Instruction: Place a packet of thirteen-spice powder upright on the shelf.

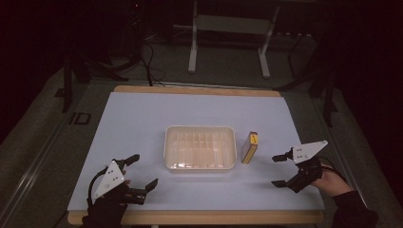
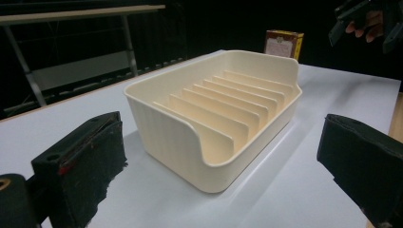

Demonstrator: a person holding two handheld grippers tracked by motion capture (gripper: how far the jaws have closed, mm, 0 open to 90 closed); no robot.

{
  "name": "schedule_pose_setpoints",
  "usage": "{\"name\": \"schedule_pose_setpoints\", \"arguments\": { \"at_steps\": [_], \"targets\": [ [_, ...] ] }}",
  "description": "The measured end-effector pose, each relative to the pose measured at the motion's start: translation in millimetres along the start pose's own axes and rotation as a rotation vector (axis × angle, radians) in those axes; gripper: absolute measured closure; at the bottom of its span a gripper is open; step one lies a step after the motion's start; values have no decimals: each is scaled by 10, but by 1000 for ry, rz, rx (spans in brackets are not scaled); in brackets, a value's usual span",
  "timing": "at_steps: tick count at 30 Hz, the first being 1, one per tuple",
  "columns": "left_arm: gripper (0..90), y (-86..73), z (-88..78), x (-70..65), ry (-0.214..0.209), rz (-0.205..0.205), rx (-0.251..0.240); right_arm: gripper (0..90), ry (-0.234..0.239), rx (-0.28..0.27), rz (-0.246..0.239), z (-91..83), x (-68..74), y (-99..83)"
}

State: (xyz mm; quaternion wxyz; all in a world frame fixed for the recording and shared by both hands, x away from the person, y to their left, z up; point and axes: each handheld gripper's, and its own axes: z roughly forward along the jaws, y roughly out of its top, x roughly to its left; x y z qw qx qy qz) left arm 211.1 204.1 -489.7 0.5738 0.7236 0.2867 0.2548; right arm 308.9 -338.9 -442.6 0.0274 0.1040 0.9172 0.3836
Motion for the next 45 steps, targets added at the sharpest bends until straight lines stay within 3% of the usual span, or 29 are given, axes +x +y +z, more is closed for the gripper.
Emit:
{"name": "schedule_pose_setpoints", "arguments": {
  "at_steps": [6, 10, 16, 20, 26, 35, 45],
  "targets": [
    [22, -9, 3, 14, 6, -1, 8, 136, 31, 109, 0, 52, -33, 85],
    [22, -9, 2, 11, 8, 1, 7, 137, 22, 246, -30, 84, -41, 154],
    [22, -11, 0, 13, 11, 2, 12, 136, 24, 459, -20, 130, -40, 248],
    [22, -12, 3, 14, 10, 3, 14, 136, 46, 546, -11, 162, -28, 283],
    [21, -13, 5, 14, 7, 6, 19, 139, 73, 629, -5, 221, -4, 340],
    [21, -14, 1, 17, 15, 6, 23, 145, 111, 692, -95, 335, 114, 487],
    [21, -17, 3, 17, 9, 5, 27, 149, 150, 745, -153, 495, 205, 677]
  ]
}}
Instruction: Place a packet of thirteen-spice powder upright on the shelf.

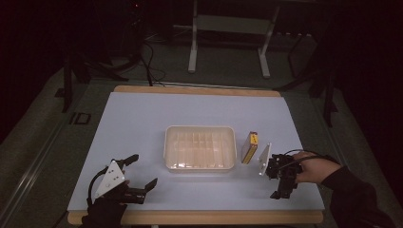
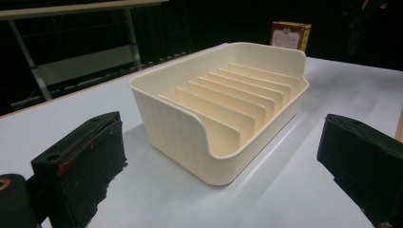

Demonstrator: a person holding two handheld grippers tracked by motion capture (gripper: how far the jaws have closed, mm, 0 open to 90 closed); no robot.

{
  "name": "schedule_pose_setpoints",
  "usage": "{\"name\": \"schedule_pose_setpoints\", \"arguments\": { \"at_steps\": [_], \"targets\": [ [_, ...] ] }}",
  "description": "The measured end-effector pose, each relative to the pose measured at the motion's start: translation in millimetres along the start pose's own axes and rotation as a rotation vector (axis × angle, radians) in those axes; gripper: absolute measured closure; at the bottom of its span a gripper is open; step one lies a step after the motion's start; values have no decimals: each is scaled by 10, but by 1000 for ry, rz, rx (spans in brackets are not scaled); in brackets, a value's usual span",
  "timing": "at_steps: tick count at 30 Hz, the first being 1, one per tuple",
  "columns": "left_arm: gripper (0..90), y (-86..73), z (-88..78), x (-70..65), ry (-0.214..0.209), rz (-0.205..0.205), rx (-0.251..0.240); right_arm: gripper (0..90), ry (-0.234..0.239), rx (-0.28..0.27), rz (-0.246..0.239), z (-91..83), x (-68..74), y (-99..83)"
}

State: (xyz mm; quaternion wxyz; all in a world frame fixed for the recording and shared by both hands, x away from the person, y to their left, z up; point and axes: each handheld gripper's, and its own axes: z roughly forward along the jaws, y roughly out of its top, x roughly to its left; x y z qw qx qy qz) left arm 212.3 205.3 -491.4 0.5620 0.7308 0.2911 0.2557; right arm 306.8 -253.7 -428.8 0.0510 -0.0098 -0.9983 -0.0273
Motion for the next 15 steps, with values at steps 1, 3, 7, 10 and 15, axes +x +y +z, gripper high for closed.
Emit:
{"name": "schedule_pose_setpoints", "arguments": {
  "at_steps": [1, 3, 7, 10, 15],
  "targets": [
    [21, -1, 2, -2, -1, 0, 2, 150, 2, 0, -5, -7, 0, 29],
    [21, -1, 5, -5, -4, 1, 2, 150, 2, -5, -17, -15, 2, 74],
    [21, 0, 2, -4, -3, -1, 2, 150, 8, -33, -68, -60, 13, 178],
    [21, 0, 2, -3, -4, 0, 2, 150, 11, -31, -78, -109, 13, 248],
    [21, 0, 2, -4, -6, 0, 3, 150, 34, -29, -75, -158, -33, 327]
  ]
}}
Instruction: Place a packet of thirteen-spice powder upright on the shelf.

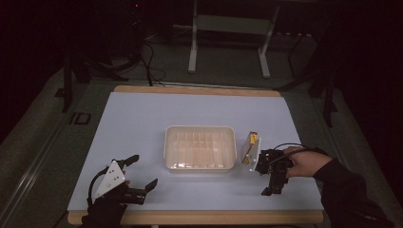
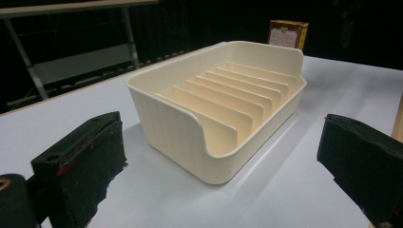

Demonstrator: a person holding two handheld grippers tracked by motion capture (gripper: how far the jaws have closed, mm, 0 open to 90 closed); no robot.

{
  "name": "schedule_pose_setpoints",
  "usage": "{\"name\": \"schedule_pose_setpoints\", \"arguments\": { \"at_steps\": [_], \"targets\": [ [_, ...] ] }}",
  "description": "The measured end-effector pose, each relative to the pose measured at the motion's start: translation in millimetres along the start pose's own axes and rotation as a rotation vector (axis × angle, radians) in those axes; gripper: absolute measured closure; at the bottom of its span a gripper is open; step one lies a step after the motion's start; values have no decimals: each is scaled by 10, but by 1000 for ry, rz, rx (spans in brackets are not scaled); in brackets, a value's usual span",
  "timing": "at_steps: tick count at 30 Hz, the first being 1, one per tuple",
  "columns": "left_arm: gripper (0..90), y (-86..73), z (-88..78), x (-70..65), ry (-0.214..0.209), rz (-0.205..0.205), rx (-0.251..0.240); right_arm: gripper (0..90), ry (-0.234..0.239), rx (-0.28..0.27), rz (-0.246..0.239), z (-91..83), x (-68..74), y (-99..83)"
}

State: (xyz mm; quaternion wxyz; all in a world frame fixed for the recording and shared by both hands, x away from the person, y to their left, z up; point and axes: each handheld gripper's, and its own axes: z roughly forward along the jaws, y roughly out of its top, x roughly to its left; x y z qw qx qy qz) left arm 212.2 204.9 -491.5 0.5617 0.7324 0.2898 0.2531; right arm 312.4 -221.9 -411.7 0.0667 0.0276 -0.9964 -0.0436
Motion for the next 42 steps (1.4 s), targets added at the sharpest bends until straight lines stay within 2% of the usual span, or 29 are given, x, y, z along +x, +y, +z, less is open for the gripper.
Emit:
{"name": "schedule_pose_setpoints", "arguments": {
  "at_steps": [8, 11, 14, 18, 21, 26, 30, 35, 42],
  "targets": [
    [21, -2, -1, 2, -1, -2, -1, 149, 12, 8, -2, -82, -80, 109],
    [21, -1, 0, 4, -1, -2, -2, 149, 21, -5, 1, -167, -102, 141],
    [21, -1, 3, 0, -3, -2, 0, 147, -16, -31, -4, -284, -129, 173],
    [21, -1, 0, 1, -2, 0, 0, 147, -35, -71, -16, -429, -161, 205],
    [21, -1, 0, 2, -3, -1, -2, 147, -53, -70, -1, -501, -195, 212],
    [21, -1, 1, 2, -3, -1, -1, 149, -68, -57, 53, -598, -264, 216],
    [21, -2, 1, 3, -3, 0, -1, 148, -95, -74, 41, -670, -320, 215],
    [21, -3, 4, -1, -5, 1, -1, 138, -126, -92, 67, -769, -404, 212],
    [21, -3, 4, -1, -5, 1, -2, 143, -181, -99, 62, -857, -519, 205]
  ]
}}
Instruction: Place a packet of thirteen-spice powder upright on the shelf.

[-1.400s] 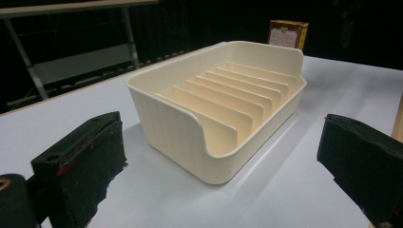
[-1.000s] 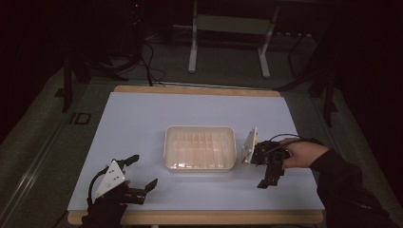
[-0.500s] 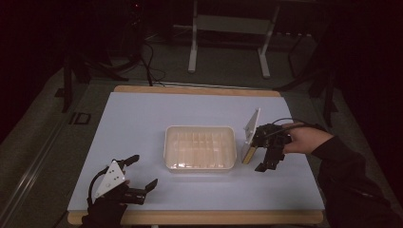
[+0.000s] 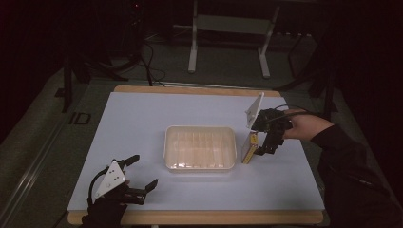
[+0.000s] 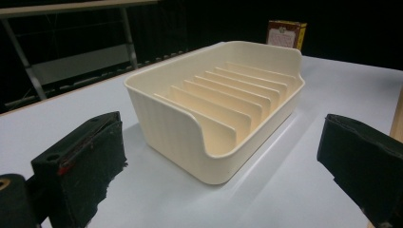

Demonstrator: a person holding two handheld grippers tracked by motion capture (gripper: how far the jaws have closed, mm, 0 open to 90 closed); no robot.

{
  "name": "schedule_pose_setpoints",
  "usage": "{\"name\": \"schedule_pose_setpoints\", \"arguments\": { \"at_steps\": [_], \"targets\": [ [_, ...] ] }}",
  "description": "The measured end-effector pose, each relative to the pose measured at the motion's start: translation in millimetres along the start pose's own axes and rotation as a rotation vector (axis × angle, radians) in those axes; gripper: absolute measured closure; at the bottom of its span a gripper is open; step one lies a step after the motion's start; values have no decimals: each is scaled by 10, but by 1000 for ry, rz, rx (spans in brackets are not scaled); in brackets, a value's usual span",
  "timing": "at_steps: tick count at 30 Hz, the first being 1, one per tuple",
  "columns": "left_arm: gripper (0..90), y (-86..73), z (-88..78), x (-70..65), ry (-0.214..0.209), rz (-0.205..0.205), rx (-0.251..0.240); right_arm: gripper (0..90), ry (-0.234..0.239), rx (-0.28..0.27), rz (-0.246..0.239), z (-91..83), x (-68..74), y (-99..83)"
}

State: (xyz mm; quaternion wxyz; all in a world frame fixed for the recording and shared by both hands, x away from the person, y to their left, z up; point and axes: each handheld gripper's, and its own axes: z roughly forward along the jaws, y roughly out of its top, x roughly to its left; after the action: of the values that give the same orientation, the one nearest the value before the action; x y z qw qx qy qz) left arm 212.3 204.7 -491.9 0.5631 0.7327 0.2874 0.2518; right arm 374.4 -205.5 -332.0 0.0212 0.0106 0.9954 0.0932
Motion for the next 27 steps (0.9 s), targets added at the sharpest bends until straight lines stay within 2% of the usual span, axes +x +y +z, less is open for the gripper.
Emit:
{"name": "schedule_pose_setpoints", "arguments": {
  "at_steps": [3, 5, 10, 12, 15, 18, 27],
  "targets": [
    [21, 1, -1, -1, 0, 1, -1, 144, -22, 3, 16, -17, -74, -1],
    [21, 0, -1, -3, -1, 3, -1, 142, -19, 11, 41, -19, -122, -4],
    [21, 1, -1, -3, -2, -4, -3, 140, -15, 31, 57, 16, -204, -16],
    [21, 1, -2, -1, -3, -1, -2, 145, -28, 36, 58, 38, -228, -26],
    [21, 1, -3, 0, -5, -4, -2, 140, -2, 35, 88, 82, -288, -36],
    [21, 1, -3, 1, -6, -4, -1, 141, -11, 43, 79, 125, -310, -39],
    [21, 0, -4, 0, -9, -5, -1, 149, 9, 61, 83, 357, -401, -102]
  ]
}}
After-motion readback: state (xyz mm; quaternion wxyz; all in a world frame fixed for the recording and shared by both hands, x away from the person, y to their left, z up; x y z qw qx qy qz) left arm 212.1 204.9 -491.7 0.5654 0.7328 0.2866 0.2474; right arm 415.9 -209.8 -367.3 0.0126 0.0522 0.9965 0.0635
